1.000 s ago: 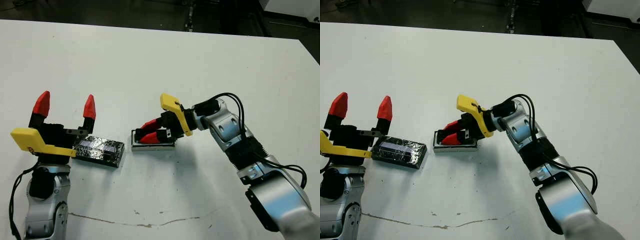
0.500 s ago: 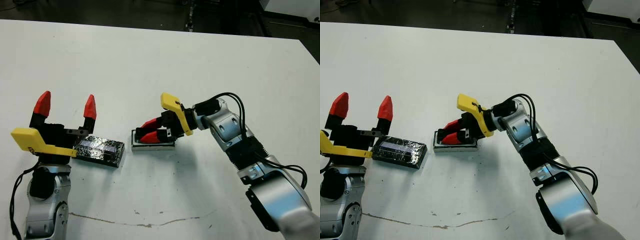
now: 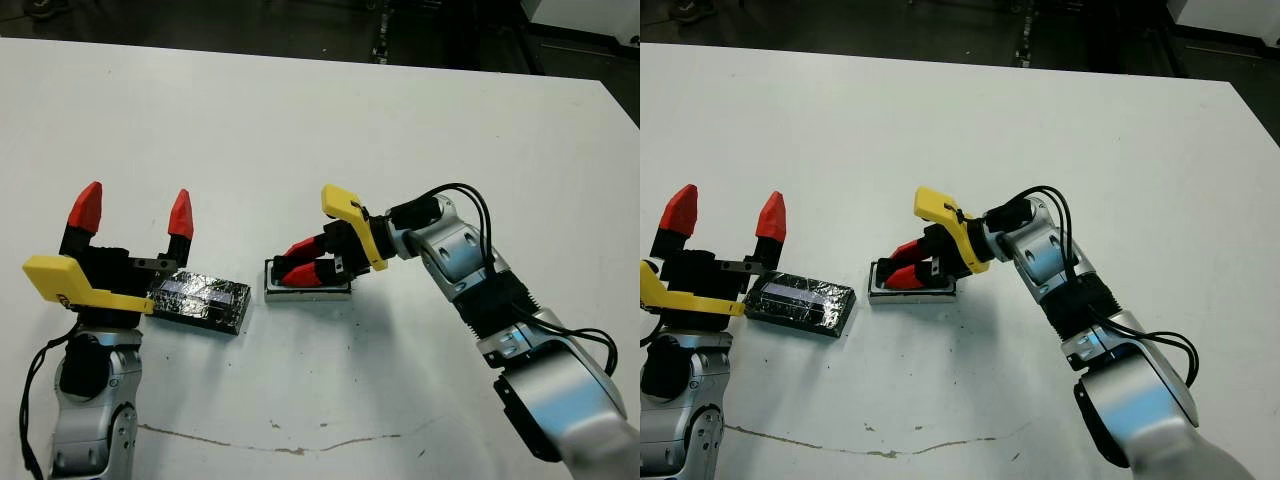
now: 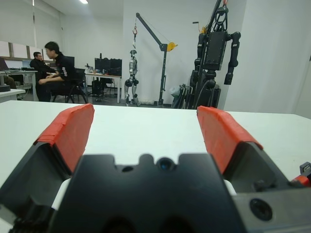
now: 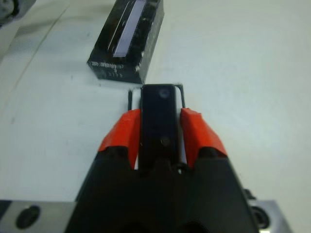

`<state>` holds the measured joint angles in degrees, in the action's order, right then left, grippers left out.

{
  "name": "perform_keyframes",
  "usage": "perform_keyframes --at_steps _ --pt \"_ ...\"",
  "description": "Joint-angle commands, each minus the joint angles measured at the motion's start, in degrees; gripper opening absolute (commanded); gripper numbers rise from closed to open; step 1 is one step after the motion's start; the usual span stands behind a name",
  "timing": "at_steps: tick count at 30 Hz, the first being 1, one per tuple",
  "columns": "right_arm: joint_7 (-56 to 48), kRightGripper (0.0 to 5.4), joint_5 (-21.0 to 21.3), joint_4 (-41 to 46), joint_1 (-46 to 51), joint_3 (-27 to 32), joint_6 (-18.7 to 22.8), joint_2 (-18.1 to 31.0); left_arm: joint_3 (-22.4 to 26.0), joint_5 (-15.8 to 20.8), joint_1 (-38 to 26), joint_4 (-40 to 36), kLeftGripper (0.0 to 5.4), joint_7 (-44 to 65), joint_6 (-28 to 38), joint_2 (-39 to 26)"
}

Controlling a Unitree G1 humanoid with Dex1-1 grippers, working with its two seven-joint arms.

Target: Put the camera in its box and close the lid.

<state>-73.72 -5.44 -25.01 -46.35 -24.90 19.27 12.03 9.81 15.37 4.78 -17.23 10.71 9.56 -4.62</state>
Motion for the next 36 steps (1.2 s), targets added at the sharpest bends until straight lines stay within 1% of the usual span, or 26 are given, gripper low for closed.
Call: perform_keyframes --at_steps 1,4,8,14,16,17,19,21,25,26,27,29,31,34,36 --pt "-1.13 2.78 1.23 -1.63 -0.20 -0.31 -2.51 1.74 -0.27 -0.08 0.60 -0.19 5.40 0.05 -0.52 -0.34" --pt "-2.10 3.25 1.31 -2.05 -0.47 -0.42 -3.93 1.92 -0.29 -0.44 0.55 0.12 5.40 -0.04 -0.12 -0.31" --pt "-2.67 3.79 1.57 -2.25 -0.75 -0.32 -5.52 2.10 -0.30 0.74 0.60 0.03 5.40 0.55 -0.45 -0.29" --pt "-3.33 4.70 0.92 -2.02 -1.13 0.57 -4.88 2.27 -0.42 0.22 0.71 0.20 5.40 0.39 -0.05 -0.47" --pt "-3.67 4.97 0.35 -1.52 -1.43 1.47 -4.79 2.69 -0.46 -0.33 0.77 0.23 5.40 0.14 0.15 -0.44" --pt "-3.83 5.10 -0.14 -1.42 -1.39 2.30 -5.77 2.84 -0.47 -0.51 0.81 0.21 5.40 0.07 0.16 -0.41" --pt "-4.54 5.39 -1.25 -1.34 -1.53 3.91 -6.43 3.21 -0.44 -0.48 0.86 0.15 5.40 0.06 0.15 -0.20" --pt "-5.32 5.39 -2.60 -0.70 -1.67 5.52 -5.99 3.83 -0.39 -0.16 0.78 0.24 5.40 0.31 0.15 -0.18" --pt "-5.15 5.39 -5.60 3.82 0.33 9.82 -6.93 6.40 -0.42 0.46 0.69 0.29 5.40 0.60 0.12 -0.08" --pt "-4.73 5.39 -6.90 6.00 1.46 11.37 -5.99 7.32 -0.43 0.56 0.66 0.33 5.40 0.72 0.15 -0.12" --pt "-3.82 5.39 -8.58 8.54 2.91 13.17 -4.13 8.14 -0.43 0.62 0.62 0.37 5.40 0.80 0.17 -0.14" --pt "-0.85 5.39 -12.48 14.04 6.51 16.93 1.88 9.46 -0.39 0.65 0.60 0.41 5.40 0.89 0.16 -0.16" --pt "5.53 5.39 -15.24 21.51 12.06 21.40 6.74 10.24 -0.37 0.61 0.61 0.32 5.40 0.79 -0.08 -0.25" --pt "17.24 5.39 -16.46 32.62 20.99 27.87 9.61 9.68 -0.33 0.02 0.66 0.29 5.40 0.57 -0.21 -0.58" --pt "25.22 5.30 -16.12 38.25 27.26 31.61 9.02 7.83 -0.36 -1.66 0.79 0.04 5.40 0.19 -0.35 -1.23"
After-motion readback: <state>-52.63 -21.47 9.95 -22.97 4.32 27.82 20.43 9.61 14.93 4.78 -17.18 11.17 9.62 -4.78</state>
